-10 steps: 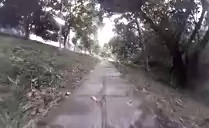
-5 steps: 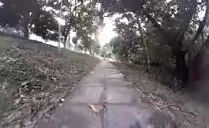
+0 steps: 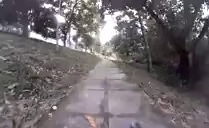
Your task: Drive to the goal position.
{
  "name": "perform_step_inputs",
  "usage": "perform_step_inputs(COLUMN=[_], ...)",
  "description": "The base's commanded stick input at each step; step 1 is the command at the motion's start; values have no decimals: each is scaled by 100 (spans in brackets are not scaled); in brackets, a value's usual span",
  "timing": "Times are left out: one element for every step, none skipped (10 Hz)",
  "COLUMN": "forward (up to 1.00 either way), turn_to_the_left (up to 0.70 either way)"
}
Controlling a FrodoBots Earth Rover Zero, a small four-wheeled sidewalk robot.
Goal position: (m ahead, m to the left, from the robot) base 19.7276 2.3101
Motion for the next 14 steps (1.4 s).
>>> perform_step_inputs(forward=[70, 70, 70, 70, 70, 70, 70, 70, 70, 70, 70, 70, 70, 70], turn_to_the_left=[-14, -14, -14, -14, -14, -14, -14, -14, -12, -6, -1, 0, 0, 0])
